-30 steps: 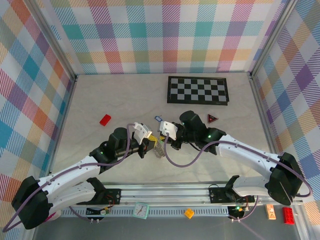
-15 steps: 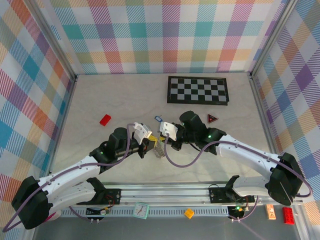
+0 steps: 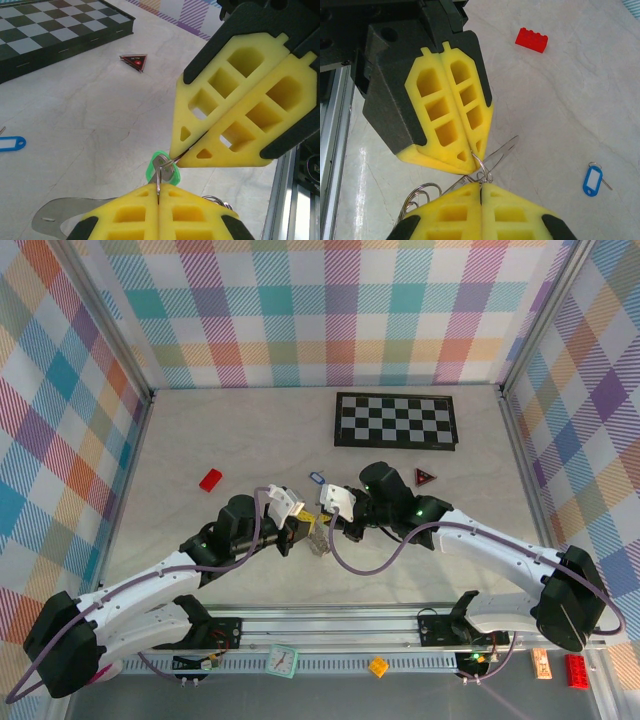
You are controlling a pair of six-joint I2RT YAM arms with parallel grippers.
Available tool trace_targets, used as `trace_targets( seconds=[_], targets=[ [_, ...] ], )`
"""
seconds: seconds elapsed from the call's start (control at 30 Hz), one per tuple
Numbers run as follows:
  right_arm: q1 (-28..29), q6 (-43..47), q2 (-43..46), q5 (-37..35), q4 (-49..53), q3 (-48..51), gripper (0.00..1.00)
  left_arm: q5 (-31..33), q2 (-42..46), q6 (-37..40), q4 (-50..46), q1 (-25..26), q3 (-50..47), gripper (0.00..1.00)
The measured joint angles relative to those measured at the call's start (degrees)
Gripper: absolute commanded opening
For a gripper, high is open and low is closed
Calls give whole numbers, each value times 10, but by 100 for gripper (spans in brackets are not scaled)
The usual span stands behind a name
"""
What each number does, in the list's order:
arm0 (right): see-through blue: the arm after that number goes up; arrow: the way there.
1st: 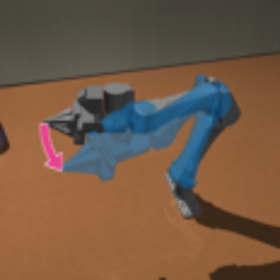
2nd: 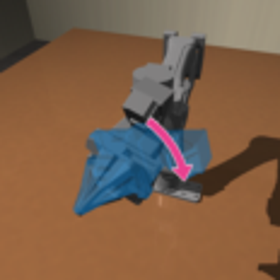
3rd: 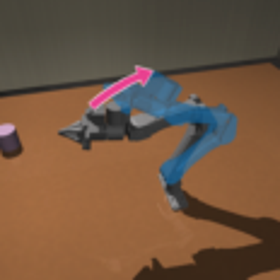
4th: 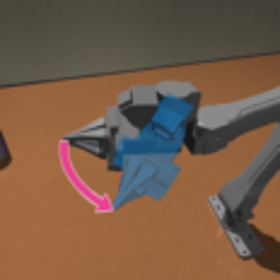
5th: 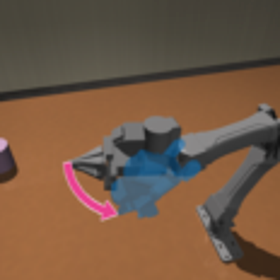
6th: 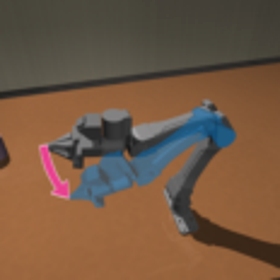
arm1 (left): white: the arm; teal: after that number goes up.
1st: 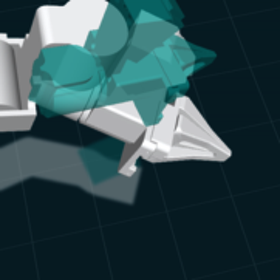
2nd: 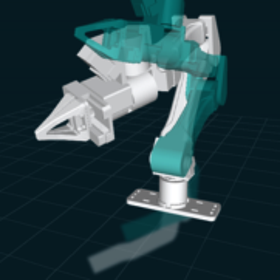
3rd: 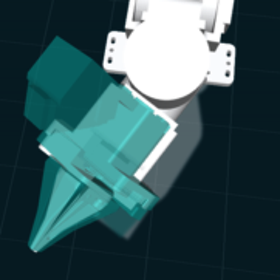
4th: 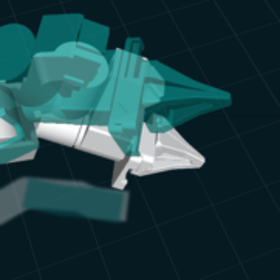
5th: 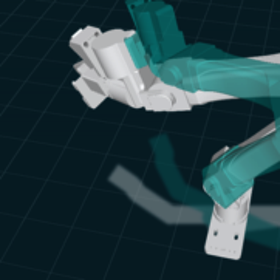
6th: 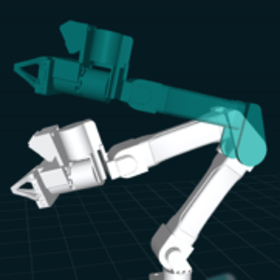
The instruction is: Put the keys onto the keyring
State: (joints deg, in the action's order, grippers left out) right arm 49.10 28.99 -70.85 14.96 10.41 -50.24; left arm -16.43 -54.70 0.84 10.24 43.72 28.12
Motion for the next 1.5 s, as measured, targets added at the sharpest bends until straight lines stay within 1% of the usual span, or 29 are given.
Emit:
trace_targets(
  seconds=[0.23, 0.47, 0.8, 0.9, 1.5],
  targets=[
    [1, 0, 0, 16, 4, 0, 0, 0, 0, 0, 4, 0, 0, 0],
    [1, -1, 0, 14, 4, 0, 0, 0, 0, 0, 4, 0, 0, 0],
    [0, -16, 9, -52, -3, 2, 0, 0, 0, 0, 4, 0, 0, 0],
    [0, -18, 10, -60, -5, 3, 0, 0, 0, 0, 4, 0, 0, 0],
    [0, -26, 6, -9, -5, 3, 0, 0, 0, 0, 4, 0, 0, 0]
  ],
)
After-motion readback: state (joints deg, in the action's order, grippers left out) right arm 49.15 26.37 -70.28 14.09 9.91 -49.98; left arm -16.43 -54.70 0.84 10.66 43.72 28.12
